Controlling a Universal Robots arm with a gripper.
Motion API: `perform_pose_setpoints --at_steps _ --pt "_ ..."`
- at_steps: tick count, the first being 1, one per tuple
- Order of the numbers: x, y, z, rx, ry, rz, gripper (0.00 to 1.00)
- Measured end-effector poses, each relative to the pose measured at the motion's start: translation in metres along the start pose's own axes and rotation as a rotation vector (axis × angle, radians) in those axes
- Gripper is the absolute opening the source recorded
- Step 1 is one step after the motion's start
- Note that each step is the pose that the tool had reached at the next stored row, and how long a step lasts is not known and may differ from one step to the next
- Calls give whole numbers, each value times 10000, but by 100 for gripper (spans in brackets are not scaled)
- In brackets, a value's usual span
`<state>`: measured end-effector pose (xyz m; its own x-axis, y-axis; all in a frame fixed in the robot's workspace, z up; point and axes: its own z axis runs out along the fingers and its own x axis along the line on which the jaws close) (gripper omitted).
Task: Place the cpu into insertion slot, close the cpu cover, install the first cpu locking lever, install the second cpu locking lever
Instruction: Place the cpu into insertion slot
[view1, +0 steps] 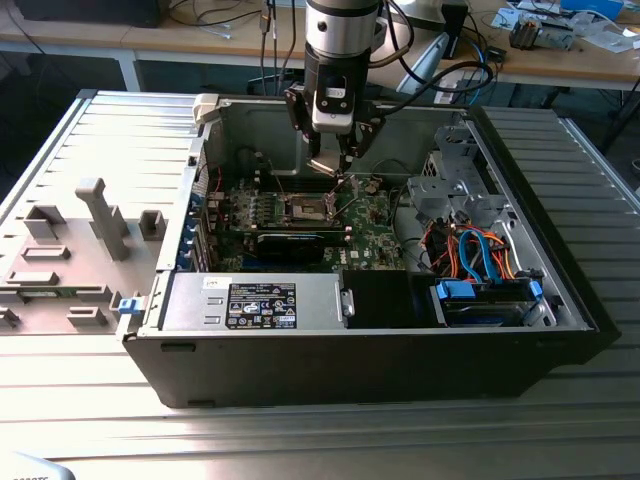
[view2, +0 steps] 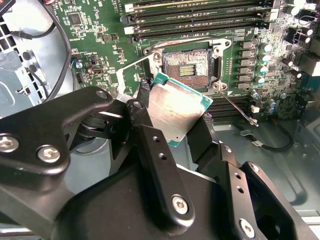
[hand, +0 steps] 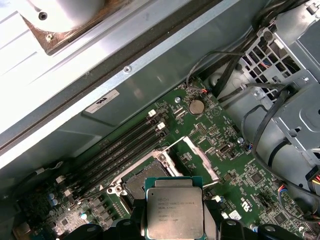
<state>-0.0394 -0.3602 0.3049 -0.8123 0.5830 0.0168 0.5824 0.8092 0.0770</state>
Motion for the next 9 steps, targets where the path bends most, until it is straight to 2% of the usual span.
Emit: perform_pose_setpoints --at_steps 9 --pt "0 0 0 0 -3 40 55"
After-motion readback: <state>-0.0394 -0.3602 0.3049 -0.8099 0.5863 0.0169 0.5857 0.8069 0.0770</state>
